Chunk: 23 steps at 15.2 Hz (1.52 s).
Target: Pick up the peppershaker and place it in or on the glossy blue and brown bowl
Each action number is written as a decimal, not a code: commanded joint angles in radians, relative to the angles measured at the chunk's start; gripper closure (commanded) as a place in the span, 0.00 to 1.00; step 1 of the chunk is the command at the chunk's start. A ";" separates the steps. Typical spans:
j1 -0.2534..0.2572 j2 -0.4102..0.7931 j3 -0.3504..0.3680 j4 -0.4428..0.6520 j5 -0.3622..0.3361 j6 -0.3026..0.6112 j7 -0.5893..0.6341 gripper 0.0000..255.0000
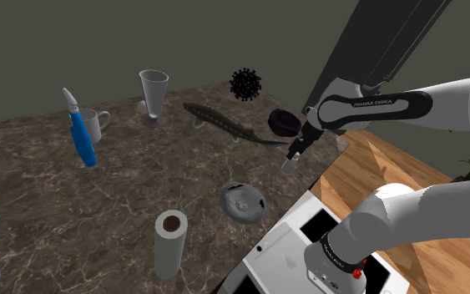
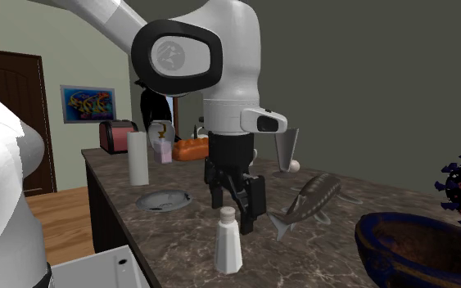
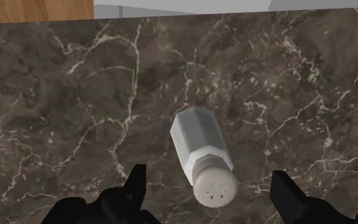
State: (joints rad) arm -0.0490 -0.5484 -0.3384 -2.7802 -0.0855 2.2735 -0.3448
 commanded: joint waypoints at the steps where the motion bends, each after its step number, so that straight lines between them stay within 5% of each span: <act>1: 0.000 0.000 0.000 0.000 0.000 0.000 0.000 0.00; 2: 0.000 0.000 0.000 0.000 0.000 0.000 0.000 0.00; 3: 0.000 0.000 0.000 0.000 0.000 0.000 0.000 1.00; 12: 0.000 0.000 0.000 0.000 0.000 0.000 0.000 1.00; 23: -0.006 -0.088 0.032 0.096 0.002 -0.183 0.022 1.00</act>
State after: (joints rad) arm -0.0535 -0.6284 -0.3085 -2.6911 -0.0830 2.1064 -0.3234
